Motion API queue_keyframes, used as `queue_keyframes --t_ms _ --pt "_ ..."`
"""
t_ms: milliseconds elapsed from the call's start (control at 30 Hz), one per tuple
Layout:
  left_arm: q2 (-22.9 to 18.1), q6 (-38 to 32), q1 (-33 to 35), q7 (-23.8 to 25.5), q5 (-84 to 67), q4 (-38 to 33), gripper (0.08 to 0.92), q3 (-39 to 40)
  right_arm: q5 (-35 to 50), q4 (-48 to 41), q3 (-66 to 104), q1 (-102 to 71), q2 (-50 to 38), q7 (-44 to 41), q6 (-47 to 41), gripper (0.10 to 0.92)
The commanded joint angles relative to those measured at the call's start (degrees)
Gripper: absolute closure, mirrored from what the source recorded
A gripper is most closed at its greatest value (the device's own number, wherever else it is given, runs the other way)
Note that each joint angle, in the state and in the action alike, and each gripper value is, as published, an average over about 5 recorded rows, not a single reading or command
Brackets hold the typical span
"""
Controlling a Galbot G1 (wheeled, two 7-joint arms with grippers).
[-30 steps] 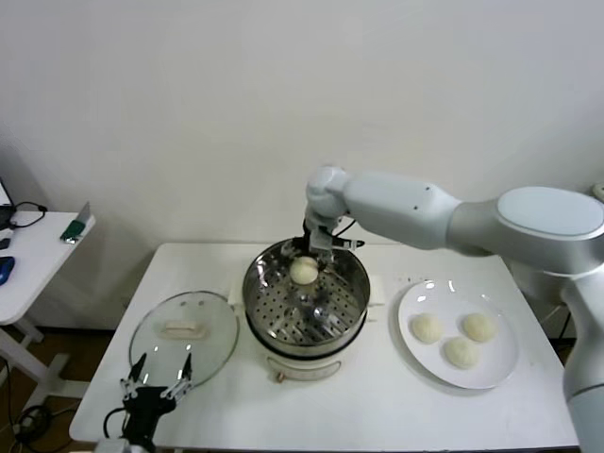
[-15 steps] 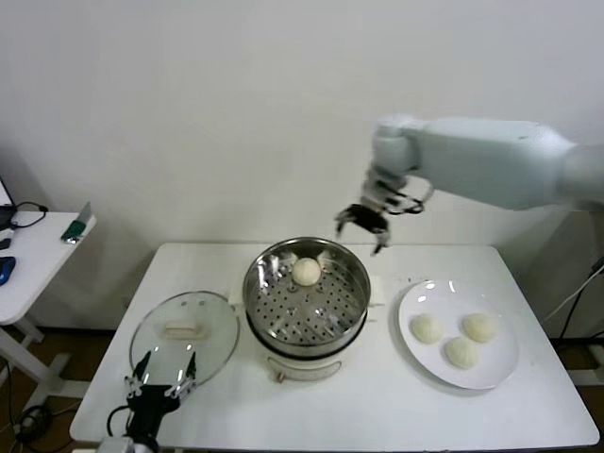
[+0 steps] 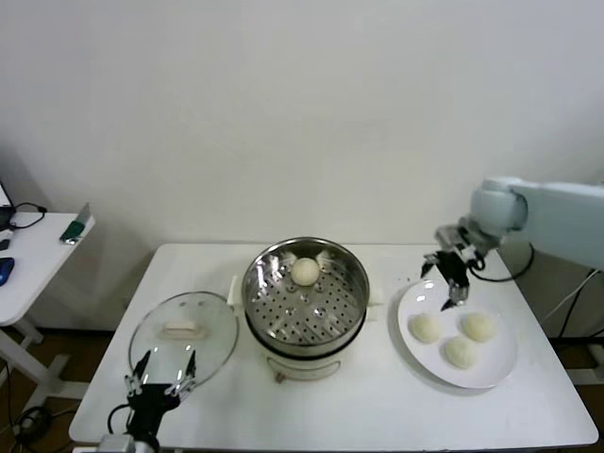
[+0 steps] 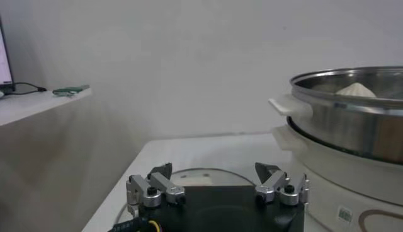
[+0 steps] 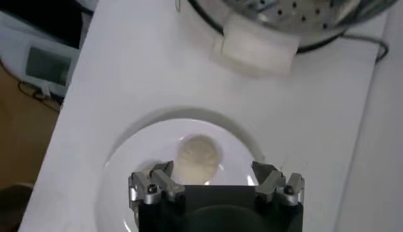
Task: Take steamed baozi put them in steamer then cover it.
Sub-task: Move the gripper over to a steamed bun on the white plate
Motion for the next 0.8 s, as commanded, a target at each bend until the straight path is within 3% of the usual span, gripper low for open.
queue_keyframes --t_ms 33,433,800 --pt "-0.1 -0.11 0.02 -0.02 0.03 0.14 0.177 -0.09 -4.4 1.12 7.62 -11.9 -6.29 4.27 -9.96 0.203" --pt "-0.42 -0.33 -0.21 -0.03 0.11 0.93 0.177 -0.66 -9.58 -10.32 22.05 -28.54 0.23 5.87 -8.89 0.203" --pt "-0.49 -0.29 -0.34 -0.08 -0.01 1.42 0.177 -1.05 -10.2 -15.43 25.43 -31.97 4.58 4.41 -6.77 0.218"
